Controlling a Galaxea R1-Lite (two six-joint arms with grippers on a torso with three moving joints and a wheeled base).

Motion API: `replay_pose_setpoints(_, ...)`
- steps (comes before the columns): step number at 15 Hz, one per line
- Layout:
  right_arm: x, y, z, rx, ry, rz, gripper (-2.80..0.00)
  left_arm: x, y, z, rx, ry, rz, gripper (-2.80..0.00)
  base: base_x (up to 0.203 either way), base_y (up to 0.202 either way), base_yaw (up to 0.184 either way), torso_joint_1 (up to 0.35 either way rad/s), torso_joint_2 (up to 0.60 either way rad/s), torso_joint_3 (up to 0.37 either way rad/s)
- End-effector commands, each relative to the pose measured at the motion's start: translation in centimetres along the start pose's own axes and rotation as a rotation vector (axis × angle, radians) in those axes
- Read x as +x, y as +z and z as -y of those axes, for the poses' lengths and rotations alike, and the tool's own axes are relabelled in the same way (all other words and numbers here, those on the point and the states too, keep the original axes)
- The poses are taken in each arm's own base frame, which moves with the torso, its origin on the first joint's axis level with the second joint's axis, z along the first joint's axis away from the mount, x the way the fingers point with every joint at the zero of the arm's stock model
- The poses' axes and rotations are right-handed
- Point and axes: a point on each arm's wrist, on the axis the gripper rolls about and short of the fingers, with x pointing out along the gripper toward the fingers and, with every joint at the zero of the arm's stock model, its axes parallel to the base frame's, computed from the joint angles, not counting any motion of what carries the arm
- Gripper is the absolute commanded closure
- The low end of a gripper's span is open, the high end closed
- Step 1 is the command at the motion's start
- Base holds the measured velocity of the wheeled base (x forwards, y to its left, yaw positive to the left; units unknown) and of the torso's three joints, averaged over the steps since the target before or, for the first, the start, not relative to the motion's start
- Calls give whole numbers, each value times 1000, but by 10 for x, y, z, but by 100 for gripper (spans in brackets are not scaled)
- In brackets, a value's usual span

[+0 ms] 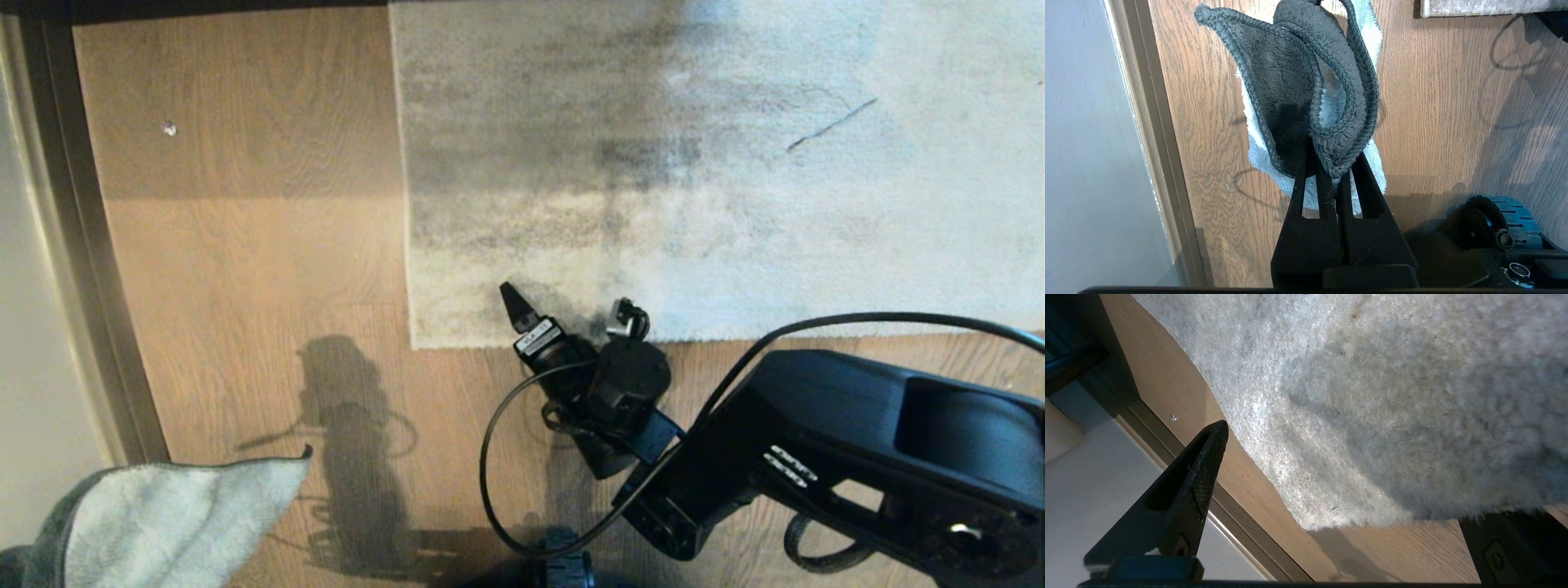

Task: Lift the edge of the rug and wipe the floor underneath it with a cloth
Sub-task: Lift up the carpet

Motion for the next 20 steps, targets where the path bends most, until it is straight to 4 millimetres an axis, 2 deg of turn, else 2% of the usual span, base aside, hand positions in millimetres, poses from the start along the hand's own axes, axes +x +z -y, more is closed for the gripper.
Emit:
replay_pose_setpoints(1, 1, 3, -3, 19, 35, 29, -280, 0, 0, 0, -1, 0, 0, 0, 0, 0, 0, 0, 0, 0)
replay_pose_setpoints(7, 11, 6, -13, 37, 84, 62, -280, 0, 0, 0, -1, 0, 1, 0, 0, 0, 0, 0, 0, 0)
replay_pose_setpoints(10, 12, 1, -7, 33, 75, 57, -280, 0, 0, 0, -1, 0, 1, 0, 0, 0, 0, 0, 0, 0)
replay_pose_setpoints(15, 24, -1, -12, 54, 122, 85, -280, 0, 0, 0, -1, 0, 1, 0, 0, 0, 0, 0, 0, 0)
replay_pose_setpoints(20, 22, -6, -18, 102, 134, 70, -280, 0, 0, 0, -1, 0, 2, 0, 0, 0, 0, 0, 0, 0)
